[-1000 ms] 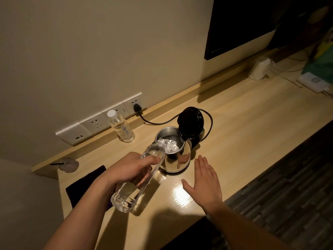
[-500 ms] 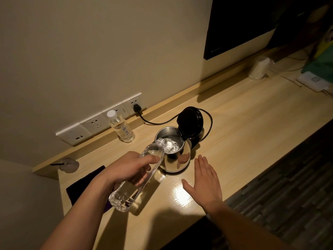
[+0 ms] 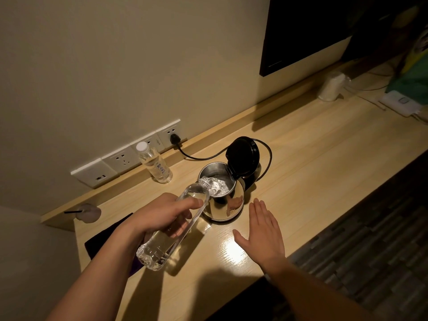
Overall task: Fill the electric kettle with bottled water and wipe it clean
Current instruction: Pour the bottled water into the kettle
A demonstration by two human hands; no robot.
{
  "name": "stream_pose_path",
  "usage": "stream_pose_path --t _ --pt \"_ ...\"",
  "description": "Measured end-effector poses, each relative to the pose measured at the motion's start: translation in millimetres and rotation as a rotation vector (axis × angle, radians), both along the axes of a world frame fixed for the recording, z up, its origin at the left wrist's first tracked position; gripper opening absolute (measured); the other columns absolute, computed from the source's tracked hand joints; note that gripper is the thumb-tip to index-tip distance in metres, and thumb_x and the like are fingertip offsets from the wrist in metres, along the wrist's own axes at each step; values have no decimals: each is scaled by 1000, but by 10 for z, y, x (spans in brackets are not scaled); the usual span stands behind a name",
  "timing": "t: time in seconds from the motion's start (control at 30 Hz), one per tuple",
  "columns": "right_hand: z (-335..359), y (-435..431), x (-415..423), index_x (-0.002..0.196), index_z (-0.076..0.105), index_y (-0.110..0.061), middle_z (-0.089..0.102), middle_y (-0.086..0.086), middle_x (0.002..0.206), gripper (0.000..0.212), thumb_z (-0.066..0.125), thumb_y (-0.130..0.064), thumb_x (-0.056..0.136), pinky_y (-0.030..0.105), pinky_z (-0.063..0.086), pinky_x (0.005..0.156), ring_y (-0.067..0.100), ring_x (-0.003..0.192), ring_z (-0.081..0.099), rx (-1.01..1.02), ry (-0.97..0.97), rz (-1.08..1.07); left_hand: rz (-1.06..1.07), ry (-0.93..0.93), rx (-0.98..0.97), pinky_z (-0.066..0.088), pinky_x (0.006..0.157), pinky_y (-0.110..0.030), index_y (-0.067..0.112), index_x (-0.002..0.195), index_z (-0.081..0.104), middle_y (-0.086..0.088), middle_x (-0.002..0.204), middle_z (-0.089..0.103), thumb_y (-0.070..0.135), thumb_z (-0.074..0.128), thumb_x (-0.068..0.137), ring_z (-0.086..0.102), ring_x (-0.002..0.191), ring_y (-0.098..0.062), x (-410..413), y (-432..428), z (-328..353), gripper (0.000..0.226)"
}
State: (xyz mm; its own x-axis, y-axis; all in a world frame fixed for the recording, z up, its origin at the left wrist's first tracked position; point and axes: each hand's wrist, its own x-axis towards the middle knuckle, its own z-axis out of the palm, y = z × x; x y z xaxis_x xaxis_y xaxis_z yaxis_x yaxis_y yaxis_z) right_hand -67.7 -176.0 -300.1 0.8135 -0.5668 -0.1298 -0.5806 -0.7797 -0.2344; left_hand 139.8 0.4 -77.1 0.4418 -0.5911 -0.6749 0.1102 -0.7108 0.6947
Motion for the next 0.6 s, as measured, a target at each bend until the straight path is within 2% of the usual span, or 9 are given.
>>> stream_pose_path --t 0.3,0.43,0.6 --pt "10 2 -1 165 14 -14 1 5 175 101 27 -81 92 39 8 128 17 160 -7 -2 -9 -3 2 38 -1 50 45 -25 1 86 72 -8 61 67 66 76 62 60 46 -18 -7 -4 42 69" --pt "13 4 -2 165 19 -13 7 6 174 100 30 -81 92 40 13 128 19 161 -1 -11 -16 -14 1 29 7 50 45 -25 -1 89 74 -11 64 69 67 76 63 62 47 -18 5 12 36 73" --pt "0 2 3 165 16 -14 4 5 175 101 28 -82 92 39 8 127 17 160 -5 -7 -2 -13 1 37 13 52 47 -26 2 85 74 -10 64 69 66 77 63 63 48 -18 11 24 33 69"
